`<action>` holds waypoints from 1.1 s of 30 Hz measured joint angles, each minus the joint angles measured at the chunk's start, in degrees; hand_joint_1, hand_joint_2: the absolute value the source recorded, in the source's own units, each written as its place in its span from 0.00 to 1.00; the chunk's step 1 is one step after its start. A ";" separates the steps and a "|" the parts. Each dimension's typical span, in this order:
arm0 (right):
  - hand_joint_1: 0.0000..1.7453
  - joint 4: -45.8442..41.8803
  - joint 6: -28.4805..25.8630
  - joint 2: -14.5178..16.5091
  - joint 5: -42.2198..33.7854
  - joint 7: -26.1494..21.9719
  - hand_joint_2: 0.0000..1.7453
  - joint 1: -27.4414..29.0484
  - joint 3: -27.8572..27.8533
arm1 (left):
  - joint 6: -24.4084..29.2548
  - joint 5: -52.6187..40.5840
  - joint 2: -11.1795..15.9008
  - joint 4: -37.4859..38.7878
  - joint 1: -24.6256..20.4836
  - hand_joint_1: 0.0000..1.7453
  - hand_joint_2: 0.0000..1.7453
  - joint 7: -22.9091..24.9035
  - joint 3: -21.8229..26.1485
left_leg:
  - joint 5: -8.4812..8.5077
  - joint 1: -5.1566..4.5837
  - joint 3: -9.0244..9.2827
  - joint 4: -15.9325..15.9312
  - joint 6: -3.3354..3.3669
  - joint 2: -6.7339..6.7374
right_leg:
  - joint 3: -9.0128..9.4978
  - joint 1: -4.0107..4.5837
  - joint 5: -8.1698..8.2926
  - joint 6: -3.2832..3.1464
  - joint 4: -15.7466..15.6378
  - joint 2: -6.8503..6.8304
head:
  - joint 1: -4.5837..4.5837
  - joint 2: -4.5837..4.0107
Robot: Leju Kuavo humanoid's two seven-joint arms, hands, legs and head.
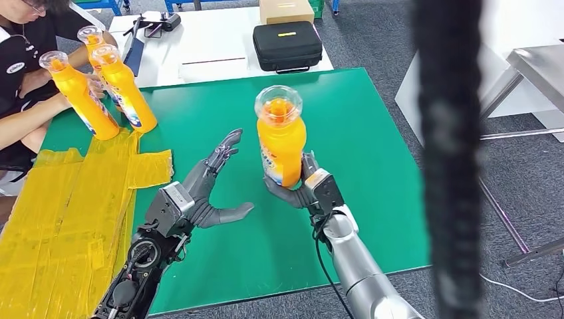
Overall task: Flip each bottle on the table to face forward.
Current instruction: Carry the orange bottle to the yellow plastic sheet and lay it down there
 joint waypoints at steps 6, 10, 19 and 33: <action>1.00 1.65 -0.16 0.81 2.04 0.00 1.00 -0.26 3.14 | -0.11 1.02 -0.15 0.00 -0.25 0.00 1.00 0.52 -0.19 | 0.00 0.01 0.00 0.00 0.00 0.00 | -0.02 0.01 0.00 0.00 0.00 0.00 | 0.00 0.00; 1.00 2.89 -0.63 1.35 4.24 0.00 1.00 -0.39 6.12 | -0.04 2.03 -0.38 0.14 -0.64 0.00 1.00 0.81 -0.18 | 0.00 0.01 0.00 0.00 0.00 0.01 | -0.02 0.00 0.00 0.00 0.00 0.01 | 0.00 0.00; 1.00 4.10 -0.59 2.11 4.64 0.00 1.00 -0.39 9.59 | 0.14 2.74 -0.46 0.45 -0.98 0.00 1.00 0.87 -0.03 | 0.00 0.00 -0.01 0.00 0.00 0.00 | -0.02 0.00 0.00 0.00 0.00 0.00 | 0.01 0.00; 1.00 1.31 -0.09 1.74 5.12 1.34 1.00 0.68 13.63 | 1.19 6.46 -0.44 0.79 -0.97 1.00 1.00 0.37 0.15 | 0.00 0.00 -0.02 0.00 0.00 0.00 | -0.04 0.00 0.00 -0.01 0.00 0.00 | 0.01 0.00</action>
